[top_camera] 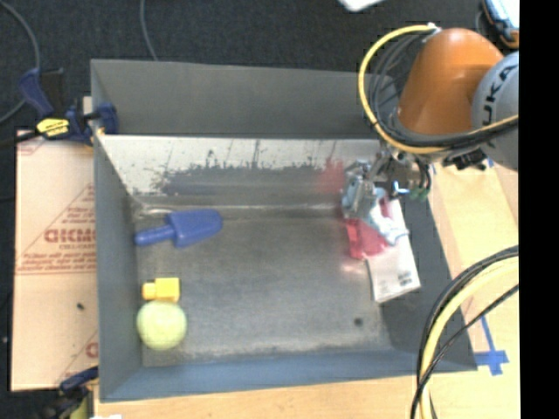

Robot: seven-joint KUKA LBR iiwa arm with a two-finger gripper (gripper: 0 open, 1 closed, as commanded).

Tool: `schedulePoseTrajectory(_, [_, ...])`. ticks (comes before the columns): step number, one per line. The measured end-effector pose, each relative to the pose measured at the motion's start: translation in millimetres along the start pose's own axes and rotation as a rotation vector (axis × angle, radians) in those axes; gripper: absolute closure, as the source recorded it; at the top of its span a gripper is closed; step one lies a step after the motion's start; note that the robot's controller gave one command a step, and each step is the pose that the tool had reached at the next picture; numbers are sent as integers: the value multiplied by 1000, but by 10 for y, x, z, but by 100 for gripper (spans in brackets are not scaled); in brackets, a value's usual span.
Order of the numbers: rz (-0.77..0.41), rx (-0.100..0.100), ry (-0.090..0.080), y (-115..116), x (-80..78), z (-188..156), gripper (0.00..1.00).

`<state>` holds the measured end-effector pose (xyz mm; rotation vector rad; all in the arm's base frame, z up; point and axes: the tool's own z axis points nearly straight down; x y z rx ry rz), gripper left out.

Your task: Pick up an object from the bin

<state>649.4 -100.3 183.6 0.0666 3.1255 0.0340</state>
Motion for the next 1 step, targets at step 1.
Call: schedulePoseTrajectory(1, [-13, 0, -12, -148, -58, -479, 100])
